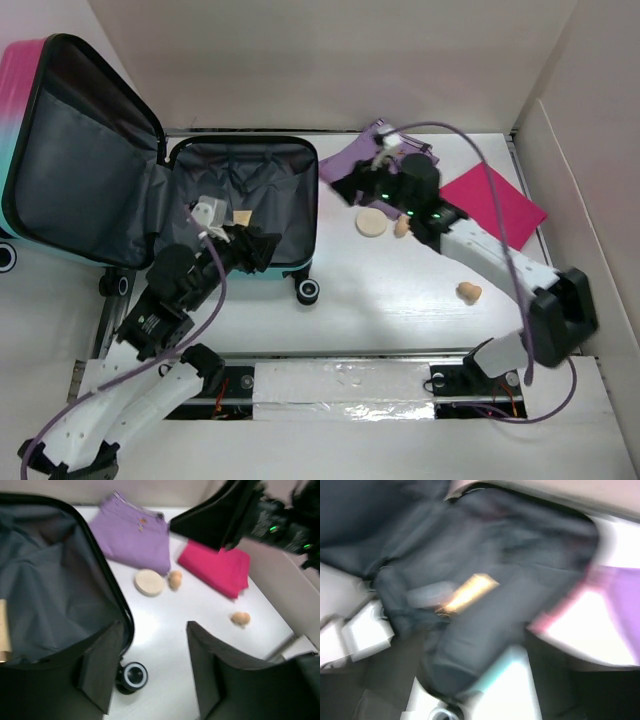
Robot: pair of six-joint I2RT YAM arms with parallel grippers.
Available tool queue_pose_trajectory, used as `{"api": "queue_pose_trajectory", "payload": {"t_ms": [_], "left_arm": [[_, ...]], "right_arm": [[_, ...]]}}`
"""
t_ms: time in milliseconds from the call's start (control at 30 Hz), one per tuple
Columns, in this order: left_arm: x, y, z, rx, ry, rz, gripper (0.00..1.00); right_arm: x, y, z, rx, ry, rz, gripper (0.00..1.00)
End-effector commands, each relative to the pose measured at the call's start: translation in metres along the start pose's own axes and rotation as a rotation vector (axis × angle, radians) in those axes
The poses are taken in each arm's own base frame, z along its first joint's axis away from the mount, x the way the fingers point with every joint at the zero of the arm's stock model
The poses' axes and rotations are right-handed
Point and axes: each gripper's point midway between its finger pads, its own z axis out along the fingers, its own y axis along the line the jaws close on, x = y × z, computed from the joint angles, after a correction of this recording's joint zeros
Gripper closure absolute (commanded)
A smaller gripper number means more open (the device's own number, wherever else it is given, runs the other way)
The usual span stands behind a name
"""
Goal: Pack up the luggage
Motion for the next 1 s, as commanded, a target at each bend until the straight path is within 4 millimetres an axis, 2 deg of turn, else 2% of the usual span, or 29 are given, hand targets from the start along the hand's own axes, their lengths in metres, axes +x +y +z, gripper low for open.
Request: {"api": "queue_pose_trajectory", "payload": {"t_ms": [0,33,67,133,167,233,267,300,367,400,467,500,533,633,667,800,867,933,967], "left_arm": [[0.003,-0.032,0.024,0.150,0.081,-0.021,0.52],[0.002,-0.037,0.029,0.173,0.085,-0.027,0.58],[0.003,-0.042,0.033,0.193,0.095,-0.036,0.61],[0.004,-0.048,0.044,0.216,0.121,-0.053,0.68],[0.004,-0.049,0.047,0.220,0.127,-0.059,0.69],[0.005,-0.052,0.054,0.228,0.135,-0.081,0.69],[0.006,-0.053,0.056,0.233,0.138,-0.087,0.69],[0.010,-0.054,0.059,0.236,0.154,-0.099,0.69],[0.013,-0.051,0.061,0.222,0.165,-0.099,0.66],[0.015,-0.046,0.061,0.195,0.169,-0.086,0.64],[0.013,-0.040,0.060,0.169,0.167,-0.057,0.60],[0.008,-0.037,0.059,0.150,0.151,-0.041,0.58],[0.009,-0.033,0.057,0.135,0.157,-0.014,0.54],[0.009,-0.030,0.054,0.126,0.149,0.016,0.47],[0.011,-0.029,0.054,0.127,0.152,0.027,0.47],[0.017,-0.030,0.049,0.153,0.163,0.044,0.46],[0.015,-0.031,0.047,0.158,0.155,0.046,0.46],[0.011,-0.033,0.042,0.167,0.134,0.049,0.45],[0.010,-0.033,0.040,0.168,0.128,0.049,0.45]], "right_arm": [[-0.062,-0.054,-0.074,0.261,-0.235,-0.039,0.63],[-0.025,-0.080,-0.092,0.372,-0.164,-0.021,0.74],[-0.032,-0.086,-0.120,0.439,-0.208,-0.031,0.85],[-0.012,-0.128,-0.159,0.629,-0.200,-0.013,0.90],[0.018,-0.145,-0.172,0.695,-0.149,-0.003,0.88],[0.040,-0.173,-0.195,0.791,-0.100,0.023,0.77],[0.055,-0.181,-0.196,0.793,-0.064,0.034,0.56],[0.072,-0.190,-0.189,0.785,-0.009,0.051,0.46],[0.090,-0.194,-0.175,0.734,0.052,0.071,0.25],[0.106,-0.203,-0.167,0.742,0.116,0.091,0.22],[0.116,-0.212,-0.156,0.742,0.151,0.109,0.19],[0.117,-0.216,-0.150,0.739,0.154,0.119,0.19],[0.134,-0.223,-0.144,0.745,0.194,0.142,0.19],[0.139,-0.230,-0.124,0.716,0.175,0.186,0.20],[0.153,-0.231,-0.117,0.695,0.201,0.221,0.21],[0.162,-0.240,-0.100,0.680,0.179,0.268,0.24],[0.158,-0.246,-0.092,0.681,0.146,0.273,0.24],[0.169,-0.253,-0.087,0.692,0.170,0.284,0.25],[0.165,-0.256,-0.082,0.690,0.156,0.289,0.28]]}}
